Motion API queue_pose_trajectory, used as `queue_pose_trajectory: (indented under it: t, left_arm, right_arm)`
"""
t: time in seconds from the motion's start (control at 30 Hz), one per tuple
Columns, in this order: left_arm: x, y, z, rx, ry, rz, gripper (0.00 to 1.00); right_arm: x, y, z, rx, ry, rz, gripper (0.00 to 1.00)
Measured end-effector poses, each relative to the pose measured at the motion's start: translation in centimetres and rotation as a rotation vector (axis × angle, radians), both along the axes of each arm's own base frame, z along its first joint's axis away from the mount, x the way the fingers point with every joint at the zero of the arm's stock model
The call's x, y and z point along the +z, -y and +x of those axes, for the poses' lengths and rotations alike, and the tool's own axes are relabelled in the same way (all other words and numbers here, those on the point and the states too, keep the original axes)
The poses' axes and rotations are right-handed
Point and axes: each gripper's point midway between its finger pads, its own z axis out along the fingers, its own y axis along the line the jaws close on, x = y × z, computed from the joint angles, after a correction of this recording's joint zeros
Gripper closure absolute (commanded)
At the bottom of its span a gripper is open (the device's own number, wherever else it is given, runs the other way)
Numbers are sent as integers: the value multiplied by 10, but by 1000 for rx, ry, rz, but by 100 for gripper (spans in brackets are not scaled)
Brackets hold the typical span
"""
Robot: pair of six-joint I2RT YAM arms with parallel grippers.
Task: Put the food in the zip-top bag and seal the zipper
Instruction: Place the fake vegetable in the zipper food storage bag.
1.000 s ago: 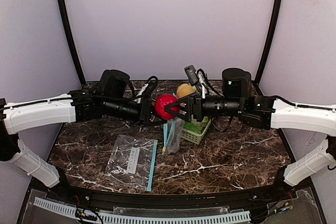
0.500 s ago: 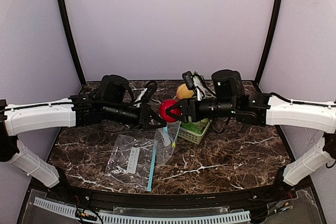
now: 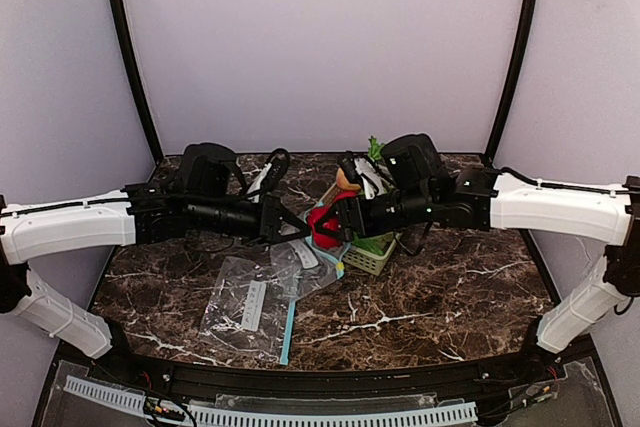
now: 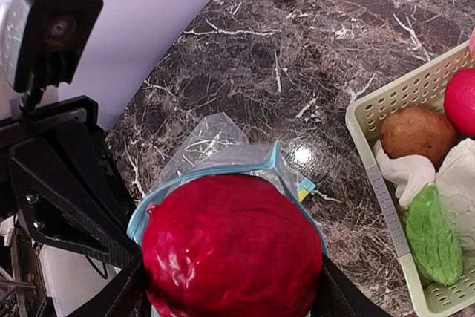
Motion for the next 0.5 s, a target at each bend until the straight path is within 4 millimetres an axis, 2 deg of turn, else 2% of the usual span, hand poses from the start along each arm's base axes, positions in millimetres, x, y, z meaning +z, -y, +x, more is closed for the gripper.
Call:
queue_pose_trajectory:
  t: [0.17,0.5]
  left_arm:
    - [3,-1,3,9,24,-3,99]
    - [6,0,3,1,41,-13,99]
  right_arm:
    - [-11,-2,-3,18,-40,-37,48]
    - [-16,-7,-6,45,-71,-58,34]
